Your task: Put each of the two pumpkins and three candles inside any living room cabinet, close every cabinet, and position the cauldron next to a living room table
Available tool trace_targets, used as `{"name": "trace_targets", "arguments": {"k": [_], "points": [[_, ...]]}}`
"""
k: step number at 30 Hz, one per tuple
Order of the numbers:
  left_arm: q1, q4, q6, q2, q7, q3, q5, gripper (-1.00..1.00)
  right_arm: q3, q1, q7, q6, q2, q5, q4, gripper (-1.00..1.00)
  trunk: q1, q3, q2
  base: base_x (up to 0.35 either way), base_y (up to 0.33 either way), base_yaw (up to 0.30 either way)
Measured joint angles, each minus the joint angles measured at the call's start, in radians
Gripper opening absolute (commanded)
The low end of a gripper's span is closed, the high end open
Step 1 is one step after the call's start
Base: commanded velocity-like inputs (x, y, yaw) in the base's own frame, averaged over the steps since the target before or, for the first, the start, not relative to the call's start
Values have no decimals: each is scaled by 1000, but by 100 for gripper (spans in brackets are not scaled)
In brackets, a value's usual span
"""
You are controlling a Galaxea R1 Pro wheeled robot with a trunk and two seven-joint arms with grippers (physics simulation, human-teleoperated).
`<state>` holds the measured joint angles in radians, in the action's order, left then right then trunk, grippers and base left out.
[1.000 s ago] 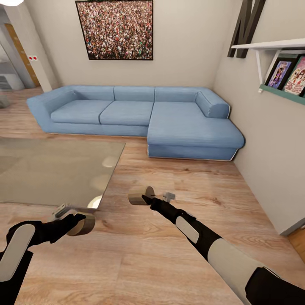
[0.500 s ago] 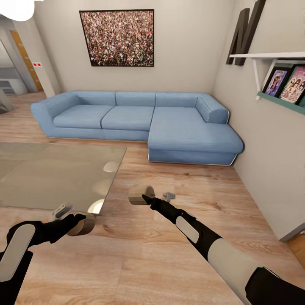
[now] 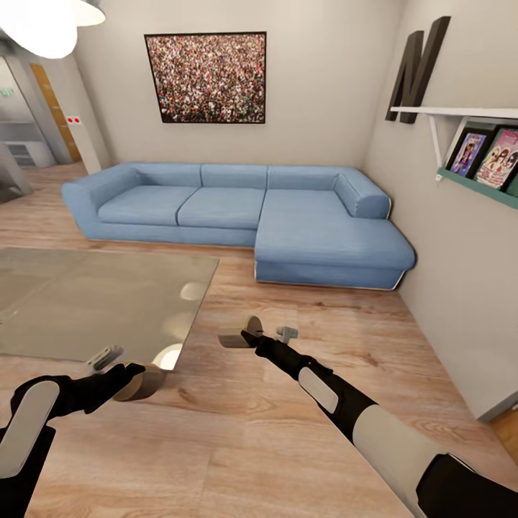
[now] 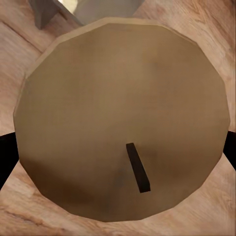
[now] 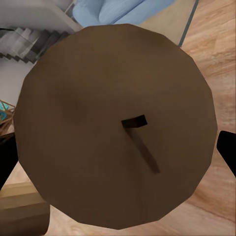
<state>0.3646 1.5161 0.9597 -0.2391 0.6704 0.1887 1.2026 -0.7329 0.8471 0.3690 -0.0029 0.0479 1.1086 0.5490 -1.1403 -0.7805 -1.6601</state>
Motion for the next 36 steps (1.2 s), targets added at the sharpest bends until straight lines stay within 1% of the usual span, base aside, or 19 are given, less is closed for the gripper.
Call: {"name": "trace_targets", "arguments": {"k": [8, 14, 31, 36], "points": [[0, -3, 1, -2, 0, 2, 0, -100, -1, 0, 2, -1, 0, -4, 0, -100, 31, 28, 56, 0, 0, 24], [0, -7, 2, -10, 1, 2, -1, -100, -1, 0, 3, -1, 0, -4, 0, -100, 54, 47, 98, 0, 0, 0], [0, -9, 3, -11, 2, 3, 1, -100, 0, 0, 0, -2, 1, 6, 0, -100, 119, 103, 217, 0, 0, 0], [0, -9, 3, -11, 1, 4, 1, -100, 2, 0, 1, -37, 2, 5, 2, -100, 138, 125, 252, 0, 0, 0]]}}
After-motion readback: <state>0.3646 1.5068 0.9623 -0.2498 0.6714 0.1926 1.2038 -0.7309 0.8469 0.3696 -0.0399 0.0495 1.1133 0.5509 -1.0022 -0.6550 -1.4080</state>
